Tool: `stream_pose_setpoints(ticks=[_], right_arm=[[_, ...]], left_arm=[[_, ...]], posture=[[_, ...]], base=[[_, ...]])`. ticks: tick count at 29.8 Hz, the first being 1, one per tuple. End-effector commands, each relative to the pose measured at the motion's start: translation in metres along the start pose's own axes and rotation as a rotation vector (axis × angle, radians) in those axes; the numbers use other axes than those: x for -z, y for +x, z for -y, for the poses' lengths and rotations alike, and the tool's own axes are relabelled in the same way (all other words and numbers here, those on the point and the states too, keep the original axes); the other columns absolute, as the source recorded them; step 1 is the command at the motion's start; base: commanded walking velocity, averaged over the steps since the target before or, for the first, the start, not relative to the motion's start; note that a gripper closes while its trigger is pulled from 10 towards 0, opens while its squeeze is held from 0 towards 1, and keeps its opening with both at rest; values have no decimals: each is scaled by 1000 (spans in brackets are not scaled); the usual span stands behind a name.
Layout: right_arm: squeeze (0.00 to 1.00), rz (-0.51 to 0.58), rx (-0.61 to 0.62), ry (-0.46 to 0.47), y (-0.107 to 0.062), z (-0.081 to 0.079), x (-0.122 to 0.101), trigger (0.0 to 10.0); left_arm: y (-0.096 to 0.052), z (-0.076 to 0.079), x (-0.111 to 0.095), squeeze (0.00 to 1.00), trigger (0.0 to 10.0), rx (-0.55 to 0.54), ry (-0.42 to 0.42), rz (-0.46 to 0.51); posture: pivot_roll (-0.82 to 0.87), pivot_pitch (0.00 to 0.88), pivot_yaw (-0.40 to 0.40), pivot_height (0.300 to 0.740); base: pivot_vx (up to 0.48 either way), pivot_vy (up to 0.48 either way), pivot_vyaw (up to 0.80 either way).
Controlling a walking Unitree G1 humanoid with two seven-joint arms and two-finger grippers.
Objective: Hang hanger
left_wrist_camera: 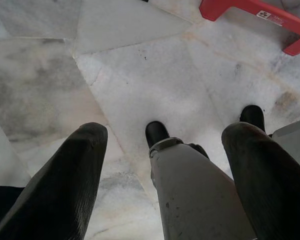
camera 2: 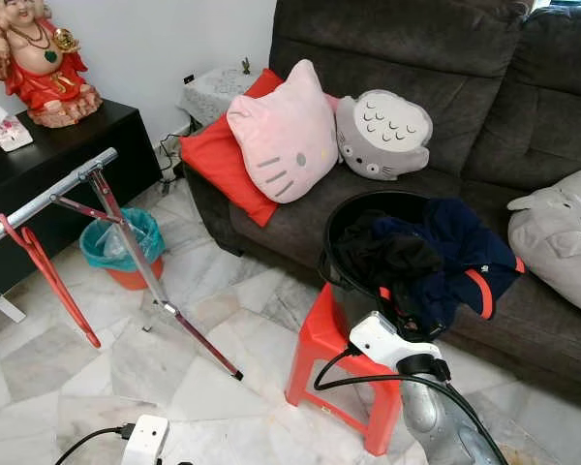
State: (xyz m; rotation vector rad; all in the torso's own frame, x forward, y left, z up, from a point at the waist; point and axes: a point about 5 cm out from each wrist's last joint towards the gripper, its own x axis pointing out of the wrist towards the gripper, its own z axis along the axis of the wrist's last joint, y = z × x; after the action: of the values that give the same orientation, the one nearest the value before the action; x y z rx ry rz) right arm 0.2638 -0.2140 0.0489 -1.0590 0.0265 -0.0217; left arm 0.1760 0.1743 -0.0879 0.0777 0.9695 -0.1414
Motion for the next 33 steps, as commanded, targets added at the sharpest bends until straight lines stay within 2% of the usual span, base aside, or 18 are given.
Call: stream_pose_setpoints(ticks=[1, 11, 15, 17, 18, 22, 23, 27, 29, 33], right_arm=[[0, -8, 29, 18, 3, 5, -1, 0], [0, 2, 78, 8, 8, 18, -3, 0], [0, 28, 107, 0, 17, 32, -8, 0], [0, 48, 140, 2, 24, 45, -13, 0], [0, 48, 140, 2, 24, 45, -13, 0], [0, 101, 217, -8, 41, 81, -26, 0], [0, 101, 217, -8, 41, 81, -26, 0], [0, 176, 291, -23, 55, 119, -47, 0], [0, 190, 302, -24, 57, 125, -51, 0], [0, 284, 357, 37, 67, 156, -82, 0]], left_arm=[[-1, -3, 1, 0, 10000, -2, 13, -4], [-1, -3, 1, 0, 10000, -1, 14, -3], [-1, -3, 1, 0, 10000, -2, 13, -3], [0, -3, 0, 0, 10000, -2, 13, -2], [0, -3, 0, 0, 10000, -2, 13, -2], [0, -3, 0, 0, 10000, -3, 14, -2], [0, -3, 0, 0, 10000, -3, 14, -2], [0, -3, -1, 0, 10000, -3, 14, -1], [0, -3, -1, 0, 10000, -3, 14, -1], [0, -3, -1, 0, 10000, -2, 18, -1]], posture=[[-73, 2, 36, 740], [-73, 2, 36, 740], [-77, 3, 39, 740], [-79, 2, 40, 740], [-79, 2, 40, 740], [-87, 2, 47, 740], [-87, 2, 47, 740], [-93, 2, 53, 740], [-98, 1, 56, 740], [-102, 0, 59, 740]], base=[[0, 0, 0], [0, 0, 0], [0, 0, 0], [0, 0, 0], [0, 0, 0], [0, 0, 0], [0, 0, 0], [0, 0, 0], [0, 0, 0], [0, 0, 0]])
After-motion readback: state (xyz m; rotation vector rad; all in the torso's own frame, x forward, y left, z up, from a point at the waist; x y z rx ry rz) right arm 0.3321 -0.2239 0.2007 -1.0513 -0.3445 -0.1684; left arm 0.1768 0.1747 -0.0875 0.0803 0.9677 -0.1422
